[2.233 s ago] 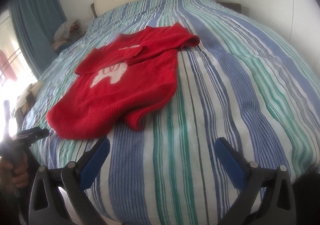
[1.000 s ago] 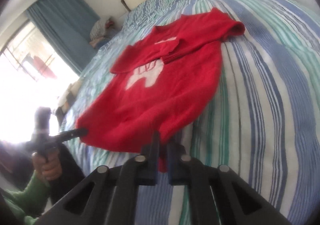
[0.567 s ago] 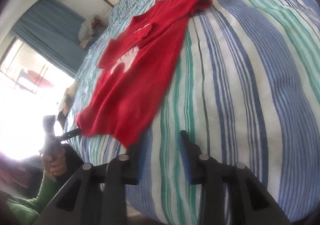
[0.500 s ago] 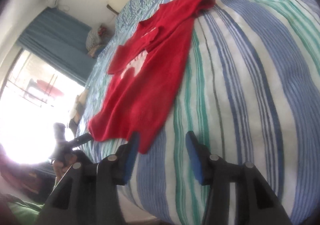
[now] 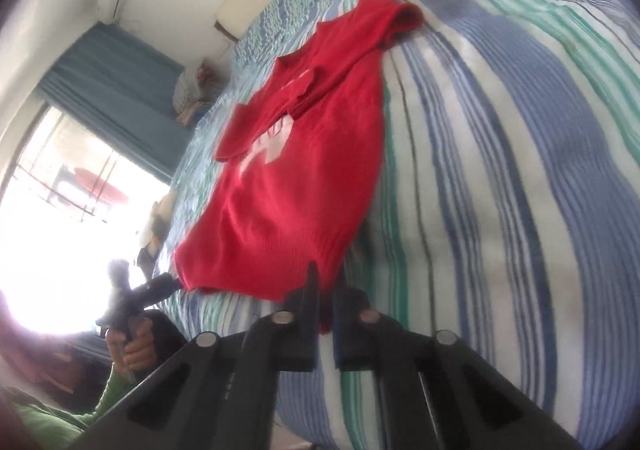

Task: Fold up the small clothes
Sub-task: 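Grasp the sweater hem with both grippers, pull it straight, then release, then grasp the sweater sleeve with the right gripper, then pull the held sleeve outward from the body and open the right gripper, then grasp the cuff of the other sleeve with the left gripper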

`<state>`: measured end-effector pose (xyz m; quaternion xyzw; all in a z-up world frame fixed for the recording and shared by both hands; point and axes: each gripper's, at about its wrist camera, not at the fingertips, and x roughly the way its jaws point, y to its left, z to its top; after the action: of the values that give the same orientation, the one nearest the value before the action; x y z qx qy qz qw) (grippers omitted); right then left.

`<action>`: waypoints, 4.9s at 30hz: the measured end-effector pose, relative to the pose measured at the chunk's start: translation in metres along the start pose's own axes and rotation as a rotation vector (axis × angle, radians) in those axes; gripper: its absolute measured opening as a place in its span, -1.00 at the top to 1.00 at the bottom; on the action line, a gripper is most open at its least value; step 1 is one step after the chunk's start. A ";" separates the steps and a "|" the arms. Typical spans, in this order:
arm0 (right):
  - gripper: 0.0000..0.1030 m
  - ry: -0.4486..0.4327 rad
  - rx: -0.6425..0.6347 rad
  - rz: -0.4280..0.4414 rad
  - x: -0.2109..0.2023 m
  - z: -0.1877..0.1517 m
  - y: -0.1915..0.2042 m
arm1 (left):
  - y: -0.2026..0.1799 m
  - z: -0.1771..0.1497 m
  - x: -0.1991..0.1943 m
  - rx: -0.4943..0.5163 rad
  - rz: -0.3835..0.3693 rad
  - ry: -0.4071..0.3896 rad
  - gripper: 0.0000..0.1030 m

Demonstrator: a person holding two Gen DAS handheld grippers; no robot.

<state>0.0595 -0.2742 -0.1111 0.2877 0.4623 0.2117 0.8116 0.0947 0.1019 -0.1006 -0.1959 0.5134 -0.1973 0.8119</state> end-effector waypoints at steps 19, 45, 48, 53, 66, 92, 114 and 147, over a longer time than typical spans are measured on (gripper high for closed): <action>0.91 0.009 -0.062 -0.015 -0.007 0.001 0.017 | -0.042 0.003 -0.005 0.064 -0.057 0.127 0.95; 0.78 0.118 -0.212 -0.358 0.031 -0.035 0.026 | 0.014 -0.025 0.004 -0.102 0.096 0.145 0.73; 0.41 0.140 -0.236 -0.375 0.024 -0.036 0.031 | 0.012 -0.030 -0.007 -0.119 0.098 0.149 0.28; 0.18 0.141 -0.321 -0.468 -0.012 -0.028 0.043 | 0.008 -0.041 -0.052 -0.064 0.227 0.089 -0.27; -0.04 0.105 -0.806 -0.368 0.114 0.109 0.127 | 0.020 0.025 -0.040 0.003 0.588 -0.435 -0.66; 0.85 -0.531 0.414 -0.251 -0.100 0.177 -0.201 | 0.060 0.015 -0.026 -0.151 0.608 -0.350 -0.66; 0.93 -0.500 0.294 -0.787 -0.133 0.188 -0.196 | 0.052 0.013 -0.006 -0.072 0.696 -0.308 -0.75; -0.60 -0.693 -0.132 -0.672 -0.129 0.084 -0.014 | -0.180 0.155 0.194 0.920 0.484 0.096 -0.30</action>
<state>0.0718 -0.3864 -0.0053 0.1240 0.2176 -0.1415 0.9577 0.2914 -0.1339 -0.0924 0.3147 0.4407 -0.2180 0.8119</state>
